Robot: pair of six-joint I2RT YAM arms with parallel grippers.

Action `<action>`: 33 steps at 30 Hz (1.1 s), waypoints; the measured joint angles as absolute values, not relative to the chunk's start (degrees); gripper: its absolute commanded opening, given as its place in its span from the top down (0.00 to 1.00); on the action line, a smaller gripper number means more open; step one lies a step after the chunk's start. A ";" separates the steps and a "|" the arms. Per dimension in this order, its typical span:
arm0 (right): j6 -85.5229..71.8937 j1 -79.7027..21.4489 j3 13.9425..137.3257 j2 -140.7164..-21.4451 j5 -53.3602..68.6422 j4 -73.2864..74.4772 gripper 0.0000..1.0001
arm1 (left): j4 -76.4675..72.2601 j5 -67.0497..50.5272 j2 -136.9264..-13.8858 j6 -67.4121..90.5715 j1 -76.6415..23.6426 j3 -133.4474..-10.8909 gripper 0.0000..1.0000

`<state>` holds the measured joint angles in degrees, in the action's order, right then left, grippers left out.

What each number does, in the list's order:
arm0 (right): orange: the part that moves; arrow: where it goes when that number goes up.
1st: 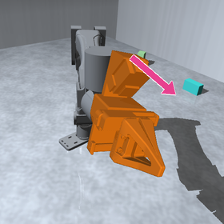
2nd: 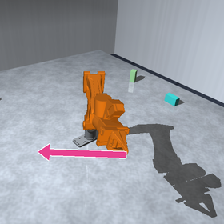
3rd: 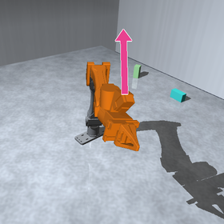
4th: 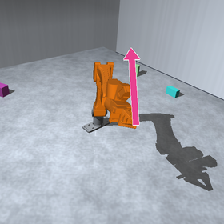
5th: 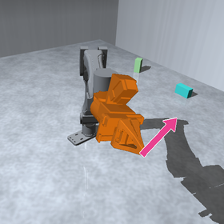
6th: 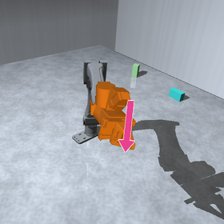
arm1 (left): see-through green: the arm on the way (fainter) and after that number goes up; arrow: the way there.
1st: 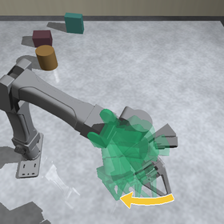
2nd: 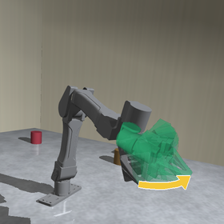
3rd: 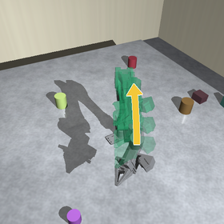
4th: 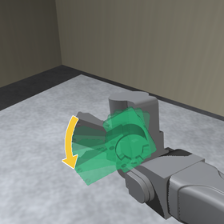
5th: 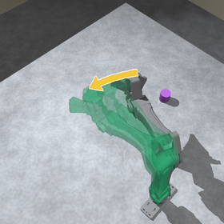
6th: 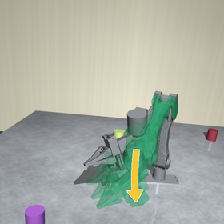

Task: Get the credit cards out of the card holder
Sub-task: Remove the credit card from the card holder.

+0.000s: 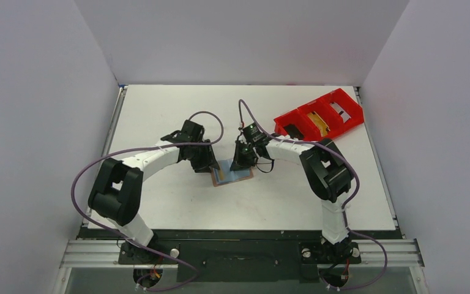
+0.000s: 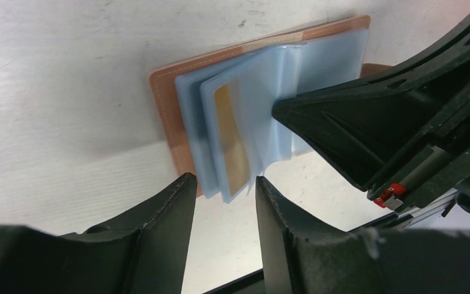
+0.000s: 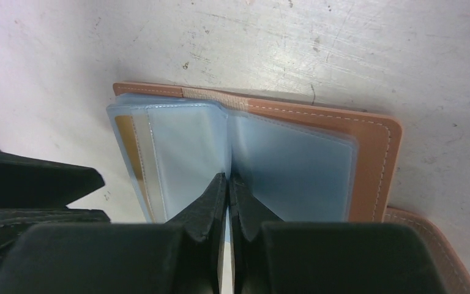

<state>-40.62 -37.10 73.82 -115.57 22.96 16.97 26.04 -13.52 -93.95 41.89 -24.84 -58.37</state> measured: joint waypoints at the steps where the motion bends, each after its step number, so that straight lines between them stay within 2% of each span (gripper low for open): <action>1: -41.12 -36.71 73.08 -115.46 23.88 15.88 1.00 | 26.02 -13.72 -94.59 42.00 -25.28 -58.85 0.64; 6: -43.07 -35.22 70.50 -115.20 27.62 11.84 1.00 | 25.36 -14.09 -96.66 42.59 -26.96 -61.28 0.68; 33: -45.76 -34.15 67.68 -115.18 31.14 6.59 1.00 | 24.64 -11.97 -100.42 43.29 -28.93 -64.01 0.69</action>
